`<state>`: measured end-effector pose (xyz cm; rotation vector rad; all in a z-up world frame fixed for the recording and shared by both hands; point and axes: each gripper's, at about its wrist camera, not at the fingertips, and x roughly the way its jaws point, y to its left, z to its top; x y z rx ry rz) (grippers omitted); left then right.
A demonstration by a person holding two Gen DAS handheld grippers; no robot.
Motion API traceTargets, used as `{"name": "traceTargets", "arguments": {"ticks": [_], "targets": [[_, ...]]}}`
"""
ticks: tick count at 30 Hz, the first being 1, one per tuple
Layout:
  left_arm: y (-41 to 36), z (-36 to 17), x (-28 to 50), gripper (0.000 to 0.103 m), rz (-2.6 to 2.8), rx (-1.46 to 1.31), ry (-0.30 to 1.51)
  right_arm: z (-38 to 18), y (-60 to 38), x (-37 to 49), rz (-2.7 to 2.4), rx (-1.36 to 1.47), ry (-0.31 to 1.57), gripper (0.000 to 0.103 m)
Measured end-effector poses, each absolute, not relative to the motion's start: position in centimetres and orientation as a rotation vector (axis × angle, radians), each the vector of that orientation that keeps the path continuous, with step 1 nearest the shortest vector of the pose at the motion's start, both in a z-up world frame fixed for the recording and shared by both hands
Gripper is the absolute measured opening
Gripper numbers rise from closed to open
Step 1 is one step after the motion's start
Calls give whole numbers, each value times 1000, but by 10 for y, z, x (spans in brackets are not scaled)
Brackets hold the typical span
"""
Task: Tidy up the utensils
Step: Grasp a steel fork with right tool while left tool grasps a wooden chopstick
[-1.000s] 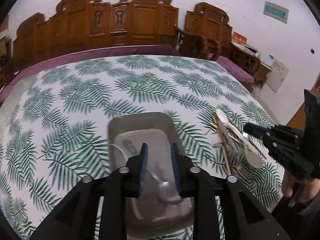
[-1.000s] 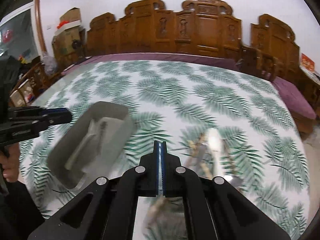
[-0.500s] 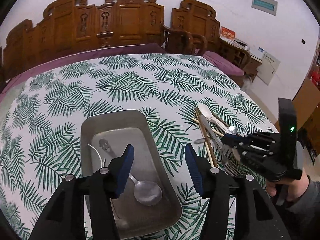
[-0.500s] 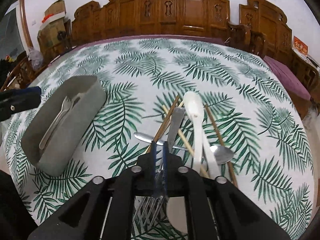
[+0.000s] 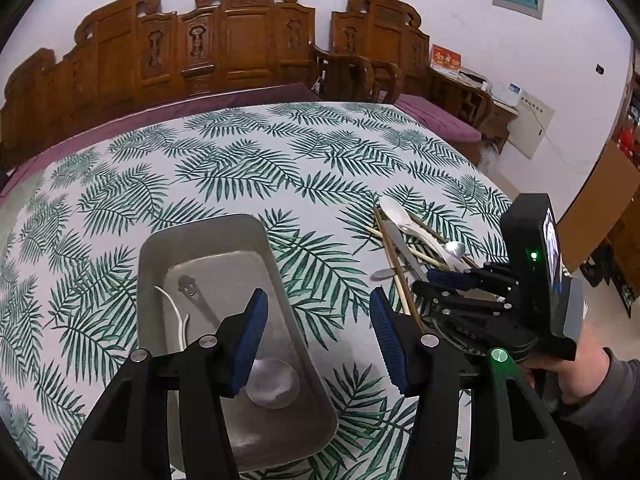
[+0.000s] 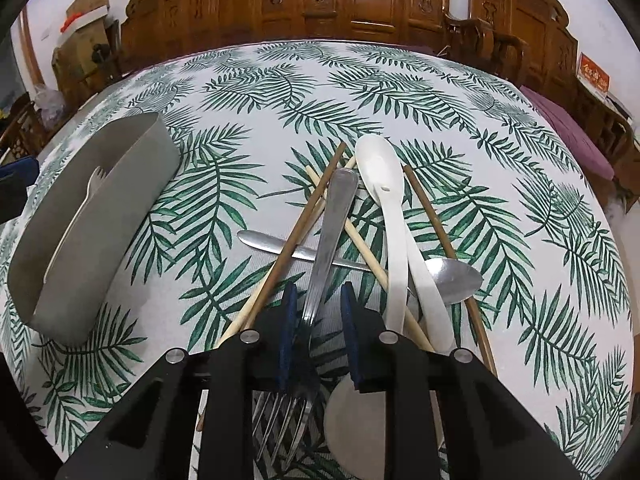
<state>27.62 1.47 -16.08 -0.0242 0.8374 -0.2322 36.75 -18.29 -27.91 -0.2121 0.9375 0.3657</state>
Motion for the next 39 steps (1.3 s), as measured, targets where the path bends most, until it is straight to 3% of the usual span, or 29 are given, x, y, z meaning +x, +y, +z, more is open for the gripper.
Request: {"name": "traceTargets", "arguments": {"ticks": [6,19,30,39], "targets": [[2,-159,277,50,-233,-8,836,-277,-188,369,373,-191,946,9],[-28,-167,280,50,-249,3,834,-226,-227,357,433,-26,791,8],[-72,-194,278,50,-306,19,877,-218,-254,363,415,10,768,8],[-100,-224,276,30,-331,7,947,-222,-259,365,407,13,781,8]]}}
